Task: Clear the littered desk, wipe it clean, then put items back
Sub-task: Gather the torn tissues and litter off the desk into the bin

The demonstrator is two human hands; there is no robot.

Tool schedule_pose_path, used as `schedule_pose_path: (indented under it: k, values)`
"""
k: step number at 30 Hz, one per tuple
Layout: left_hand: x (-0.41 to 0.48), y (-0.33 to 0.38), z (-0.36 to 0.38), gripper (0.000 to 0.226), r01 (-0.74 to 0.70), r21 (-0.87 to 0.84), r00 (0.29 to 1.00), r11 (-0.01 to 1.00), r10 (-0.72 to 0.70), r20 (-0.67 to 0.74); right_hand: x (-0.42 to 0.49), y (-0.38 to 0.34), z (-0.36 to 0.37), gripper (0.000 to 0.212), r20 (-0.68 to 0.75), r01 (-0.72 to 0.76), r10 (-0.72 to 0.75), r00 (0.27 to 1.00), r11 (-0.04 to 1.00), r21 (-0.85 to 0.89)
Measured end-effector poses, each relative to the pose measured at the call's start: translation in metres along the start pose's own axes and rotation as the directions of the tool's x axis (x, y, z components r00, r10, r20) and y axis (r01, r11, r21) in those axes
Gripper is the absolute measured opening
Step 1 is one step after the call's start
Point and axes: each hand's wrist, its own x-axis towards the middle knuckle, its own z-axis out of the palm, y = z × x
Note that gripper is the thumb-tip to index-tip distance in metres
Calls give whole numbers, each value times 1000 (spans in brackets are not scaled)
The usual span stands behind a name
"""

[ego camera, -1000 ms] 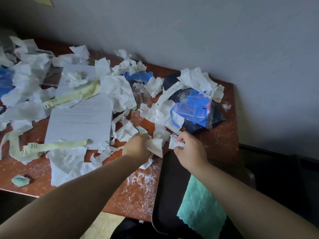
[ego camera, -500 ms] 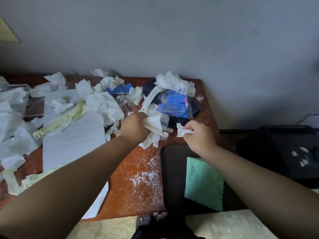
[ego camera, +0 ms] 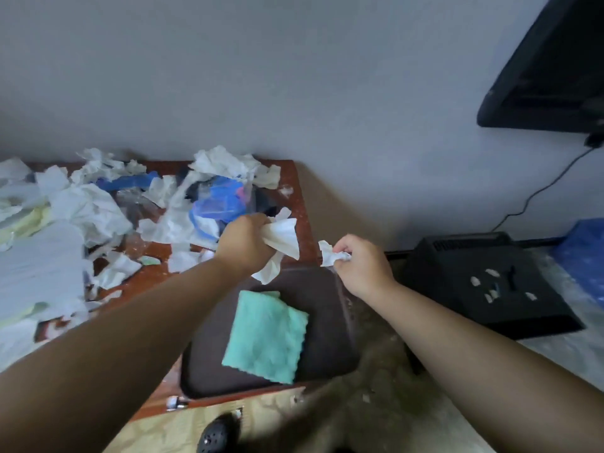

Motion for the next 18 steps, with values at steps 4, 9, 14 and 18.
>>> schedule_pose_path:
  k: [4, 9, 14, 18]
  values:
    - [-14, 71, 65, 11, -29, -69, 998, 997, 33, 50, -16, 80, -46, 18, -11, -57, 57, 998, 998, 10]
    - [-26, 129, 123, 13, -75, -115, 990, 990, 87, 109, -23, 144, -86, 18, -21, -128, 129, 991, 991, 32]
    - [-5, 140, 140, 14, 33, -99, 992, 994, -21, 123, -5, 163, -84, 18, 39, -139, 137, 990, 987, 83]
    - [18, 137, 143, 15, 86, -99, 990, 991, -74, 118, 15, 168, -69, 17, 76, -146, 138, 987, 982, 118]
